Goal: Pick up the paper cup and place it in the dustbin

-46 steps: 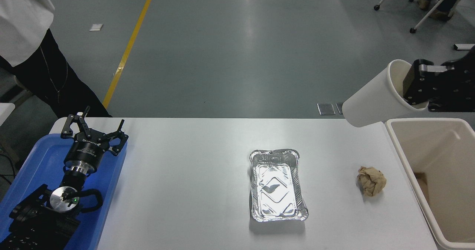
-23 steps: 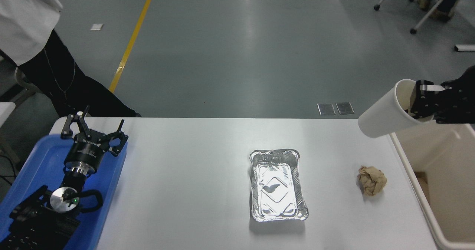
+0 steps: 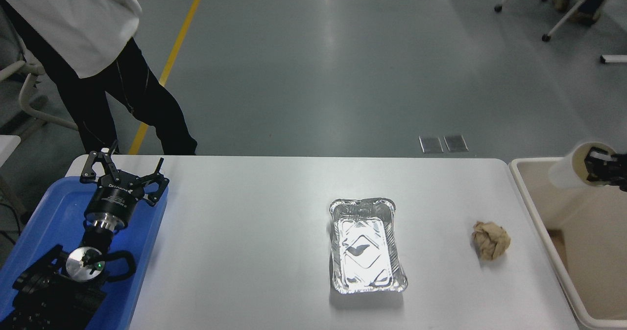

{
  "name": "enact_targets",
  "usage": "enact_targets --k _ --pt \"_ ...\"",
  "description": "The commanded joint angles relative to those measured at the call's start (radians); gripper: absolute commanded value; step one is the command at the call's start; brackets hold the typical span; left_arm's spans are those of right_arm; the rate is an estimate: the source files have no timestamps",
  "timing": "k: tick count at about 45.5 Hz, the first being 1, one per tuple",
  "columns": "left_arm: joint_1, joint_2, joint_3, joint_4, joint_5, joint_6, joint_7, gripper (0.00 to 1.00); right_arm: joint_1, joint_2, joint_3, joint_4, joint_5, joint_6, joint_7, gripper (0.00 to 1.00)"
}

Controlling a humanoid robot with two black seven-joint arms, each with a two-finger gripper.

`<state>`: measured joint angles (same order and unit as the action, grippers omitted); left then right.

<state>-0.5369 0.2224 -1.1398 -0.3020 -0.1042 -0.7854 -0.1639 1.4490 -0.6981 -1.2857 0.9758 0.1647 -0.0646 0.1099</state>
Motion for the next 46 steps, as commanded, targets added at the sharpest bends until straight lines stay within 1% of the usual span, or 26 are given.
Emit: enact_targets --k 1,11,17,22,27,37,38,39,40,41,46 --pt "0.000 0.000 0.000 0.000 0.000 0.000 0.000 0.99 -0.516 0.038 0.274 -0.373 0.139 -0.230 -0.001 0.00" --pt "0.000 0.000 0.000 0.000 0.000 0.000 0.000 0.99 -0.797 0.173 0.587 -0.571 0.141 -0.354 0.001 0.00" --pt "0.000 0.000 0.000 0.000 0.000 0.000 0.000 0.99 -0.897 0.297 0.721 -0.716 0.141 -0.377 0.001 0.00" --pt "0.000 0.000 0.000 0.000 -0.002 0.000 -0.002 0.99 -0.937 0.379 0.781 -0.815 0.141 -0.379 0.001 0.00" --pt "0.000 0.000 0.000 0.000 -0.002 0.000 -0.002 0.99 -0.946 0.397 0.790 -0.827 0.141 -0.383 0.001 0.00" --pt "0.000 0.000 0.000 0.000 -0.002 0.000 -0.002 0.99 -0.944 0.393 0.790 -0.827 0.141 -0.388 0.002 0.00" --pt "0.000 0.000 0.000 0.000 -0.002 0.000 -0.002 0.99 -0.944 0.391 0.789 -0.827 0.139 -0.388 0.002 0.15" --pt "0.000 0.000 0.000 0.001 -0.002 0.000 -0.002 0.99 -0.944 0.391 0.787 -0.827 0.134 -0.388 0.002 0.46" --pt "0.000 0.000 0.000 0.000 -0.002 0.000 -0.002 0.99 -0.944 0.393 0.783 -0.827 0.127 -0.389 0.004 0.84" --pt "0.000 0.000 0.000 0.000 0.000 0.000 -0.002 0.99 -0.938 0.397 0.781 -0.824 0.128 -0.391 0.004 1.00" --pt "0.000 0.000 0.000 0.000 0.000 0.000 -0.002 0.99 -0.938 0.388 0.781 -0.810 0.124 -0.374 0.007 1.00"
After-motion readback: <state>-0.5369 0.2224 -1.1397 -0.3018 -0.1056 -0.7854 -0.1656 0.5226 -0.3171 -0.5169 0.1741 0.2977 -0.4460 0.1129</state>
